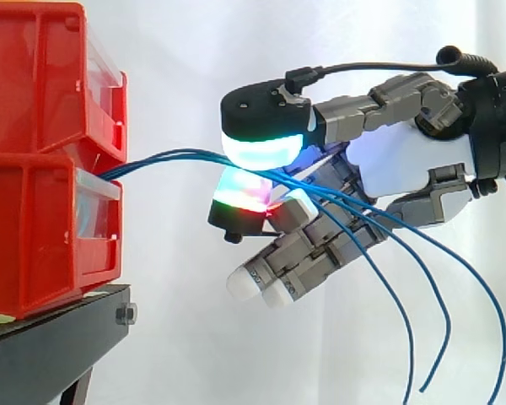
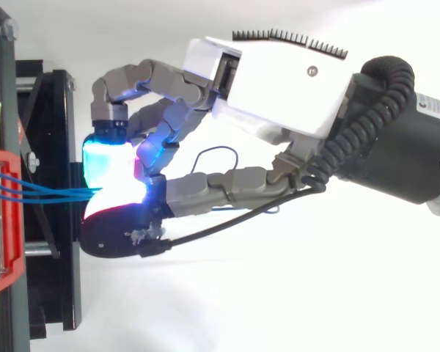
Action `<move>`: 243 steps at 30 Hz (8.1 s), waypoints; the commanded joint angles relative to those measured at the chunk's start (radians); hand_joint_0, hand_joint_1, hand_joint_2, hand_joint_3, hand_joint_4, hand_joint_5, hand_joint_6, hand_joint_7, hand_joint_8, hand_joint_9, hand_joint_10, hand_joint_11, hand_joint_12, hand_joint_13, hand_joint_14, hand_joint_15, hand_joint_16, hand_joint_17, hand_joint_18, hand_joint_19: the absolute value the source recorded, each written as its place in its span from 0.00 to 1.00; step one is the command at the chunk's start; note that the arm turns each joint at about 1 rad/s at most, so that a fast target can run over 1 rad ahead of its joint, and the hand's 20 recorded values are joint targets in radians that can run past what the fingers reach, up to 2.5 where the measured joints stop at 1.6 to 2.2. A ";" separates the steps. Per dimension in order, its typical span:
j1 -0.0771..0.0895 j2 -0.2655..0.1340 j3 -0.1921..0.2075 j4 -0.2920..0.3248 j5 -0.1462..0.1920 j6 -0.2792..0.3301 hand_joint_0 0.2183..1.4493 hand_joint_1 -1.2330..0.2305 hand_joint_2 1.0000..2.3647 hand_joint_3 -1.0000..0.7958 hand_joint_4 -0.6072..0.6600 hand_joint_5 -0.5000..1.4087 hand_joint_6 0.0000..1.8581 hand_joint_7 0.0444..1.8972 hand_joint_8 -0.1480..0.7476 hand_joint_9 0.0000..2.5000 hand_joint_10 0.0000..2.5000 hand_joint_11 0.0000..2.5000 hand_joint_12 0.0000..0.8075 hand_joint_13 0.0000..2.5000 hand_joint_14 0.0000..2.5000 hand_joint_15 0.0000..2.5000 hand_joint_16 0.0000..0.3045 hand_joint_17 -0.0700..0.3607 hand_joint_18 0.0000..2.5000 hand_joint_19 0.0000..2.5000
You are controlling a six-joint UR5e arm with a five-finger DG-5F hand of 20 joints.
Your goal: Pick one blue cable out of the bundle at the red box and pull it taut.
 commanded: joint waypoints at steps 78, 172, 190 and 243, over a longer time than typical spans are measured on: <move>-0.001 0.000 0.006 -0.002 0.000 0.000 0.32 0.29 0.01 0.42 0.71 0.15 0.48 0.70 0.52 0.35 0.01 0.44 0.54 0.25 0.00 0.11 0.21 0.50 0.21 0.09; 0.001 0.000 0.018 -0.008 0.000 0.008 0.32 0.31 0.02 0.50 0.67 0.15 0.48 0.72 0.54 0.34 0.01 0.44 0.54 0.25 0.00 0.11 0.21 0.50 0.22 0.09; 0.001 0.000 0.026 -0.051 0.000 0.115 0.30 0.33 0.02 0.53 0.68 0.15 0.48 0.72 0.54 0.35 0.01 0.44 0.54 0.25 0.00 0.11 0.21 0.49 0.21 0.10; 0.001 0.000 0.026 -0.066 0.000 0.166 0.35 0.25 0.00 0.30 0.71 0.15 0.48 0.69 0.53 0.34 0.01 0.44 0.53 0.25 0.00 0.10 0.21 0.49 0.22 0.08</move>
